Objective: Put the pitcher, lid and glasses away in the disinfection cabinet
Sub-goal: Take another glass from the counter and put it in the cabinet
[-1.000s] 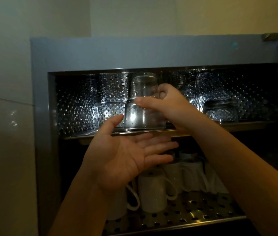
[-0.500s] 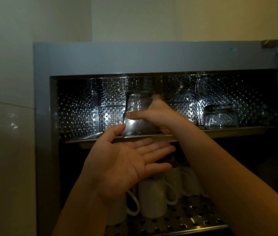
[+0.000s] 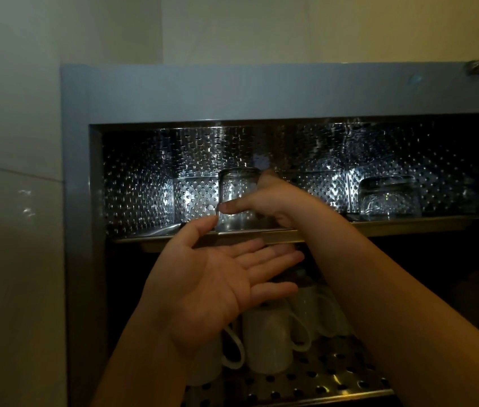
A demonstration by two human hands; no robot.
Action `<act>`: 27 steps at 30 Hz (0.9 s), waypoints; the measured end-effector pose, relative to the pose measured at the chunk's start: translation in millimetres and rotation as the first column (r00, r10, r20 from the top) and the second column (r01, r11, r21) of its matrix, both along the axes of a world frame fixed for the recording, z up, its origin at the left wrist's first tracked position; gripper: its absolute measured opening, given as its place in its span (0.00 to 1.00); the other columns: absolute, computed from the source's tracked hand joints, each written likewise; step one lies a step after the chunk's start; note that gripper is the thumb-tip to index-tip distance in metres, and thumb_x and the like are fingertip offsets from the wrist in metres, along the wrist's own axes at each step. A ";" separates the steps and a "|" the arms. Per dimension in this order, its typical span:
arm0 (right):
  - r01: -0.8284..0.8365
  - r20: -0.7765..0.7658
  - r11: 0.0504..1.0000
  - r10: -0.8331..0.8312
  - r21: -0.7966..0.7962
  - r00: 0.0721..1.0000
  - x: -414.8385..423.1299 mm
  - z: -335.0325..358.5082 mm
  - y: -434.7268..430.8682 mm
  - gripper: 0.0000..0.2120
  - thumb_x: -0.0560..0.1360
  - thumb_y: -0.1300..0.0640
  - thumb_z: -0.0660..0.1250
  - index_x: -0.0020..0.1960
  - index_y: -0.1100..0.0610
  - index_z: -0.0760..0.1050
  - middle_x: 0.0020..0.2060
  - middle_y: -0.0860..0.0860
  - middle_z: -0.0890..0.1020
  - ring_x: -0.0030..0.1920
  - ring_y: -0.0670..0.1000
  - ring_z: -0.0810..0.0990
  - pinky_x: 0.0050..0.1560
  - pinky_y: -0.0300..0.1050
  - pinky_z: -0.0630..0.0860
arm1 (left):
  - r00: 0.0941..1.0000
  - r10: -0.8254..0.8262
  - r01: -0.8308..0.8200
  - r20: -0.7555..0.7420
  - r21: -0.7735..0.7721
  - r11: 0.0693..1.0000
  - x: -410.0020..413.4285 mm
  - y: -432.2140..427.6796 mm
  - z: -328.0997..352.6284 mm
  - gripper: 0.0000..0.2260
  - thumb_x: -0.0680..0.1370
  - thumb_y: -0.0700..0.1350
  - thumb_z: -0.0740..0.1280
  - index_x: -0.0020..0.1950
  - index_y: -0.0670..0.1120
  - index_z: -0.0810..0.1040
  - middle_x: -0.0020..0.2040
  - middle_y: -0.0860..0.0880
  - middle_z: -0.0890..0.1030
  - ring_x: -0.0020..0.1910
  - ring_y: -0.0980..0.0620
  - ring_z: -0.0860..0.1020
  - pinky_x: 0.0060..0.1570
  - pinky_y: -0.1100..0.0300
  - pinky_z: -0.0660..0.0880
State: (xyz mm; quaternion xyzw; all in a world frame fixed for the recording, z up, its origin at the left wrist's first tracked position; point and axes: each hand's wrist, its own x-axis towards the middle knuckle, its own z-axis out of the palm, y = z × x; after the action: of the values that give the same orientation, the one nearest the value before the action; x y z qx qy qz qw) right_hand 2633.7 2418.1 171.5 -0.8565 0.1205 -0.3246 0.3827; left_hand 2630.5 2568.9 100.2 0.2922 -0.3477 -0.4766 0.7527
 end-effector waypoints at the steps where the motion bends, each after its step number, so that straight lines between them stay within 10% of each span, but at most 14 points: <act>1: 0.004 -0.006 1.000 -0.004 -0.011 1.000 -0.5 -0.6 0.2 0.54 0.65 0.52 0.77 0.76 0.60 0.42 0.73 0.57 0.59 0.70 0.59 0.62 0.67 0.49 0.67 | 1.000 0.008 -0.008 -0.001 0.000 1.000 -0.8 0.3 0.2 0.33 0.71 0.53 0.59 0.67 0.29 0.63 0.57 0.27 0.75 0.53 0.31 0.76 0.41 0.33 0.71; 11: 0.060 -0.069 0.985 -0.072 -0.163 0.995 -8.0 -1.0 3.3 0.56 0.67 0.44 0.73 0.75 0.60 0.36 0.75 0.57 0.55 0.72 0.59 0.58 0.67 0.48 0.63 | 1.000 0.027 -0.027 -0.006 0.004 1.000 -3.9 -1.4 -1.2 0.34 0.71 0.53 0.58 0.69 0.31 0.62 0.57 0.27 0.75 0.53 0.31 0.76 0.42 0.33 0.71; 18: 0.128 -0.016 0.910 -0.146 -0.394 0.989 -53.1 -11.9 2.2 0.32 0.69 0.41 0.70 0.65 0.57 0.67 0.56 0.49 0.75 0.55 0.50 0.73 0.54 0.43 0.72 | 0.996 0.080 -0.081 -0.025 -0.043 0.996 -7.6 -6.7 -6.3 0.32 0.71 0.52 0.58 0.68 0.33 0.64 0.56 0.30 0.77 0.53 0.34 0.78 0.46 0.38 0.75; 24: 0.285 0.140 0.715 -0.257 -0.638 0.956 -93.6 -51.3 15.0 0.24 0.75 0.43 0.63 0.66 0.53 0.66 0.60 0.52 0.72 0.59 0.52 0.72 0.56 0.45 0.71 | 0.942 0.337 -0.336 -0.006 -0.096 0.937 -27.0 -22.7 -20.8 0.22 0.72 0.49 0.57 0.60 0.38 0.73 0.51 0.38 0.82 0.50 0.41 0.81 0.50 0.46 0.74; 27: 0.284 0.150 0.674 -0.251 -0.682 0.956 -108.1 -69.6 11.3 0.24 0.75 0.43 0.60 0.67 0.51 0.64 0.62 0.50 0.70 0.61 0.51 0.69 0.63 0.50 0.67 | 0.734 0.655 -0.632 0.181 -0.173 0.756 -38.5 -34.0 -30.6 0.12 0.78 0.46 0.56 0.57 0.48 0.75 0.50 0.47 0.84 0.49 0.51 0.82 0.45 0.55 0.76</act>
State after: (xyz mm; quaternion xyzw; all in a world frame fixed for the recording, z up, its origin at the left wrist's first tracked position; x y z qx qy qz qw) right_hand 2525.6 2429.3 101.9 -0.9027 0.1052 -0.4168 -0.0169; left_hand 2592.0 2534.9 69.6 0.4096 -0.3334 -0.1314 0.8389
